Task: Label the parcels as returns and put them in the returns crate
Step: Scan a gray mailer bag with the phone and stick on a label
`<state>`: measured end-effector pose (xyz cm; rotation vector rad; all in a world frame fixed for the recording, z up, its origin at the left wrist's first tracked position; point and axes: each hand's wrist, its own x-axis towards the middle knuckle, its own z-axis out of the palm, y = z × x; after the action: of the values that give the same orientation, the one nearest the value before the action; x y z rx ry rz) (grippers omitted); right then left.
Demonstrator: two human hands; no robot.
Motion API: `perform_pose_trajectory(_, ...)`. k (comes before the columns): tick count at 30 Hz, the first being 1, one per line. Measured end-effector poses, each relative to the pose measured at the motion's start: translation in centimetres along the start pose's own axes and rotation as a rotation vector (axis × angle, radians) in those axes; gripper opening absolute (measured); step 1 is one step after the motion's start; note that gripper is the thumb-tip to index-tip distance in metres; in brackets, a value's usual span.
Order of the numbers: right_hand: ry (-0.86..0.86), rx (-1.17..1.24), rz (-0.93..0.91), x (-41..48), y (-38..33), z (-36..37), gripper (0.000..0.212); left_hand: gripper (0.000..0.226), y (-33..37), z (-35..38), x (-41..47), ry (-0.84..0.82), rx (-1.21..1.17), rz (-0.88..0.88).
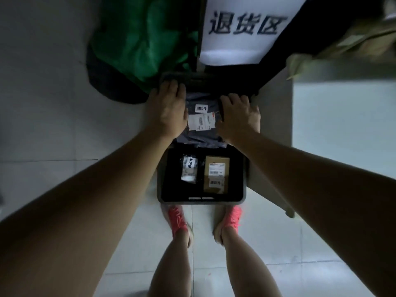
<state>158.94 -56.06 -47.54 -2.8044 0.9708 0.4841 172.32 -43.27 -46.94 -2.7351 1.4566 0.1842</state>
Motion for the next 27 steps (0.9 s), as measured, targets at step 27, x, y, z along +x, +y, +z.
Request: perform_pose_trajectory(27,0.297,0.175,0.43,-45.5,14.8,-43.5,0.051,0.036,25.6,-56.0,-20.6,0.152,0.084,0.368)
